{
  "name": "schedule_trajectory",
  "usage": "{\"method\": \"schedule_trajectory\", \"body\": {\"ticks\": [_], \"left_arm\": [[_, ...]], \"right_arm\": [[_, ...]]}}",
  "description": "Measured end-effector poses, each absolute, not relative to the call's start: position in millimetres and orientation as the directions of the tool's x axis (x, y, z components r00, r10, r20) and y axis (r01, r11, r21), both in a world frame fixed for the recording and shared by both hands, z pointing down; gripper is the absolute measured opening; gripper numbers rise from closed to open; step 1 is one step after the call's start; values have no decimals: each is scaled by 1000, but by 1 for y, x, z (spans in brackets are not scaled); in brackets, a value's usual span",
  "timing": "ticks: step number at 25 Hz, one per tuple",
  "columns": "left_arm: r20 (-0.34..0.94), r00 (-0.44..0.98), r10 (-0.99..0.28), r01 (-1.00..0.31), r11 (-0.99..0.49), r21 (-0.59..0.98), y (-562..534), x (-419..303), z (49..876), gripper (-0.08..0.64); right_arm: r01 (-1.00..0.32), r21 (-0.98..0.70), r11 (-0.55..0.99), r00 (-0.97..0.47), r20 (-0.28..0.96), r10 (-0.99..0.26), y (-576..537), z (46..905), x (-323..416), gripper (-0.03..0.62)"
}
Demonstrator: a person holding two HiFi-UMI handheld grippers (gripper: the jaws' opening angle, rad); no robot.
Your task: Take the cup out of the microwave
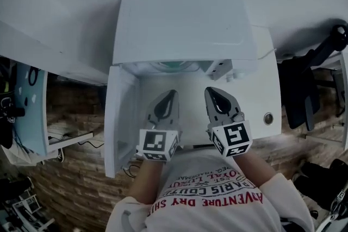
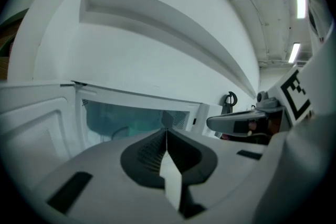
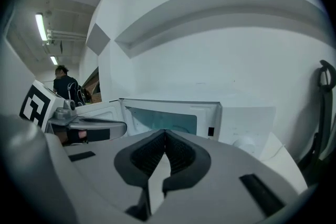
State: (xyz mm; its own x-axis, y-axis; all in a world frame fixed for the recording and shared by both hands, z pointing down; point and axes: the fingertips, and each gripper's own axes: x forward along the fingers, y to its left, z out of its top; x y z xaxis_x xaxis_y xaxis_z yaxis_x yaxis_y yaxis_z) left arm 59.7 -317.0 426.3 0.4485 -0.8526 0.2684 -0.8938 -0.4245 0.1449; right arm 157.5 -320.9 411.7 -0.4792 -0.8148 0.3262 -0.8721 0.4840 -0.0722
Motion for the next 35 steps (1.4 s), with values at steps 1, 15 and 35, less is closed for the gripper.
{"method": "schedule_trajectory", "body": {"ticks": [1, 15, 35], "left_arm": [[272, 439, -857, -898, -412, 154, -322, 60, 433, 9], [333, 310, -890, -949, -269, 164, -378, 53, 507, 67], [351, 291, -890, -956, -287, 65, -453, 57, 535, 390]], "right_arm": [[-866, -69, 495, -489, 325, -810, -328, 415, 159, 11], [-797, -117, 593, -581, 418, -699, -374, 481, 148, 11], [-769, -124, 627, -596, 494, -633, -375, 515, 140, 11]]}}
